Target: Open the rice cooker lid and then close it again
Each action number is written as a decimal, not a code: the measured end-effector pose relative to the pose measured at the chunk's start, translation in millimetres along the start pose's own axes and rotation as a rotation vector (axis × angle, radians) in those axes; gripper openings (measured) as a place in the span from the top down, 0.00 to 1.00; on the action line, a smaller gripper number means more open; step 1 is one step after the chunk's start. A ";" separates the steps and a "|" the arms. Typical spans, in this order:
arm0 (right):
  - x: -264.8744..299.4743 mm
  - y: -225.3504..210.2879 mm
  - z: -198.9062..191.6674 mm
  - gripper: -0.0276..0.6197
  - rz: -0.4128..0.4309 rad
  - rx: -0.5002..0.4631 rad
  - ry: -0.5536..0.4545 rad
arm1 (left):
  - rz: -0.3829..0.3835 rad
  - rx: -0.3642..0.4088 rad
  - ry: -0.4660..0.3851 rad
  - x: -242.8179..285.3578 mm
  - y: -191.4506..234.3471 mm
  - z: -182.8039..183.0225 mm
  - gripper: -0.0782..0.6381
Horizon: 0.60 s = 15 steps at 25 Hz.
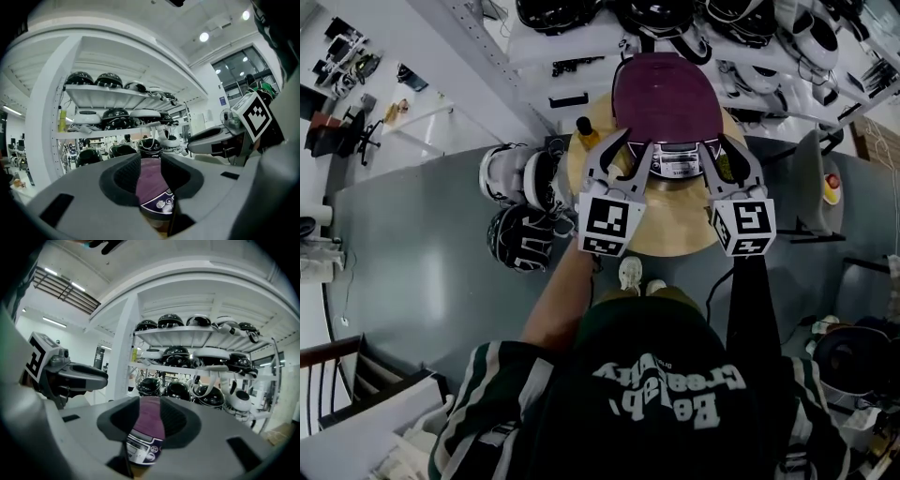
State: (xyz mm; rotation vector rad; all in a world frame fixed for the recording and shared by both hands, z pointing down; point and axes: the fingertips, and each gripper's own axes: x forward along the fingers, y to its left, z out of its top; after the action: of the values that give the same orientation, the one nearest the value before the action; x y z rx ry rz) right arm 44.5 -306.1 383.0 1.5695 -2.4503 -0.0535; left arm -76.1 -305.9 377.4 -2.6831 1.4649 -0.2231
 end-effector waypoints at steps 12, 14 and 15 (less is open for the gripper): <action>32.4 29.9 -37.1 0.68 0.116 0.030 0.188 | -0.047 -0.033 0.011 3.5 9.0 -19.7 0.73; 37.6 36.7 -45.2 0.67 0.137 0.013 0.233 | -0.052 -0.039 0.012 3.8 10.3 -22.1 0.73; 39.4 39.5 -48.8 0.67 0.144 0.010 0.251 | -0.055 -0.041 0.011 3.8 11.0 -23.2 0.73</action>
State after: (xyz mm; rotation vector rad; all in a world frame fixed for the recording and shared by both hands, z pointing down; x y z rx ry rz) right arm 3.9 -320.2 443.4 1.3097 -2.3592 0.1698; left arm -87.0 -314.9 399.1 -2.7615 1.4159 -0.2138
